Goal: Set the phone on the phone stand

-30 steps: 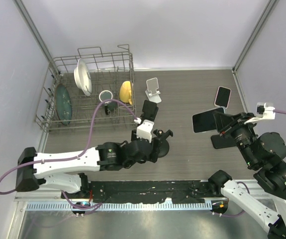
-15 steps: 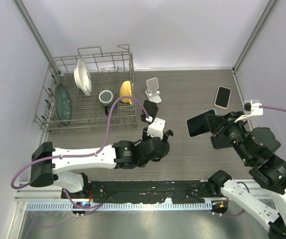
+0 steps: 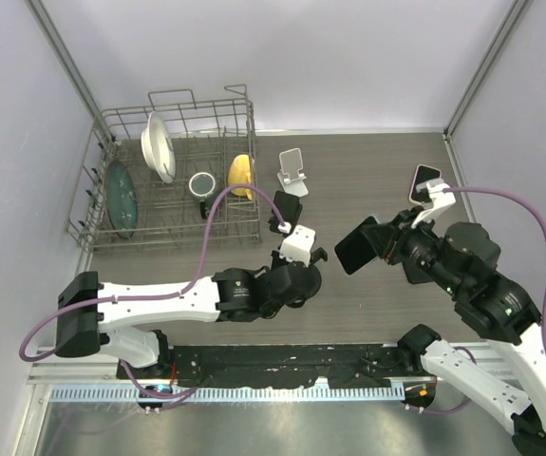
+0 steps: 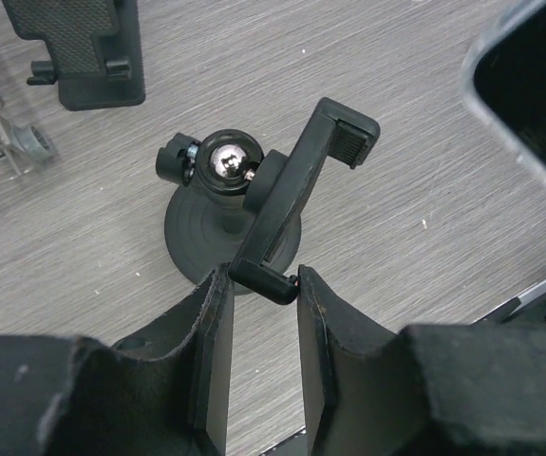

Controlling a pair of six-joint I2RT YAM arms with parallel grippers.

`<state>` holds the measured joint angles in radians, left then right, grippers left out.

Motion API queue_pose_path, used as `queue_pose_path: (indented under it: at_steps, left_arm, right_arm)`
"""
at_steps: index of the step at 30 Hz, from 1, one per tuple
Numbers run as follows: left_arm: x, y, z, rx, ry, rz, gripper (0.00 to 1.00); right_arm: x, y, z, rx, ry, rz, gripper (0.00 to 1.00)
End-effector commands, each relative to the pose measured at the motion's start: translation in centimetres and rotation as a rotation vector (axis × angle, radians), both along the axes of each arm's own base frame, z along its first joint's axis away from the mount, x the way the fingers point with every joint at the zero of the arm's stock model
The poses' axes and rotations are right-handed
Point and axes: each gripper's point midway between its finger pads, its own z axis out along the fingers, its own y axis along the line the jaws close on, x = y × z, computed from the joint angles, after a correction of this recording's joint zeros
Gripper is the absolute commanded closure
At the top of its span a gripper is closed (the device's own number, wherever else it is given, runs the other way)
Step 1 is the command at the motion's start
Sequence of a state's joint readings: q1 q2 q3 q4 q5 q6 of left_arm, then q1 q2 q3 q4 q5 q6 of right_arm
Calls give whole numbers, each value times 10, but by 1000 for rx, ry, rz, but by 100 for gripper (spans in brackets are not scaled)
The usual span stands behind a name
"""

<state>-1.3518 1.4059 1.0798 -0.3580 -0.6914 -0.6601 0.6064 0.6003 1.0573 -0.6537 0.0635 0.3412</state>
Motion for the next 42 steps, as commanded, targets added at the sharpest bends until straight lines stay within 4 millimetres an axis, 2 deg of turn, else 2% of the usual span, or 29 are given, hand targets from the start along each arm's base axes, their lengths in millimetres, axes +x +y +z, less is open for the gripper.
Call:
queue_pose_path:
  at_steps: [1,4,6,7,11,15,18,20,21,22,23,25,26,29,34,38,42]
  left_arm:
    - [9,19,12,13,-45,3,83]
    - [7,28,14,51,-63,-29,94]
    - [7,35,16,69,-79,-47,98]
    - [7,39,11,85,-74,-62,99]
    - [4,51,8,127,-83,-138,100]
    - [-6,60,15,147,-121,-269,100]
    - [-9,65,14,165,-162,-347,100]
    - [-7,68,21,140,-186,-370,100]
    - [-8,68,16,132,-174,-389,100]
    - [-2,72,20,114,-180,-368,99]
    - [0,74,21,95,-168,-347,86]
    - [4,78,22,79,-165,-308,75]
    - [5,79,24,53,-154,-281,63]
    - [4,81,27,-3,-126,-234,55]
    - [-1,75,30,-77,-72,-213,53]
    - [2,79,30,-86,-74,-180,60]
    - [3,80,24,-71,-74,-178,61]
  right_arm:
    - [-6,25,23,4,-84,161,99]
    - [-11,29,19,-29,-99,214,100]
    - [-14,30,18,-45,-112,238,99]
    - [-15,31,17,-49,-114,249,99]
    - [-19,39,13,-58,-96,303,99]
    - [-30,59,2,-56,-59,447,99]
    - [-28,65,-7,-63,-37,468,99]
    - [-26,66,-11,-66,-28,472,99]
    - [-26,67,-12,-65,-28,475,99]
    - [-26,67,-13,-66,-23,476,99]
    - [-27,68,-14,-70,-28,485,99]
    - [-27,68,-16,-72,-29,489,99]
    - [-26,67,-17,-75,-28,480,99]
    - [-19,62,-15,-81,-29,431,99]
    - [-18,65,-11,-66,-22,430,99]
    - [-17,67,-10,-56,-15,432,99]
    - [-12,65,-11,-54,-13,402,99]
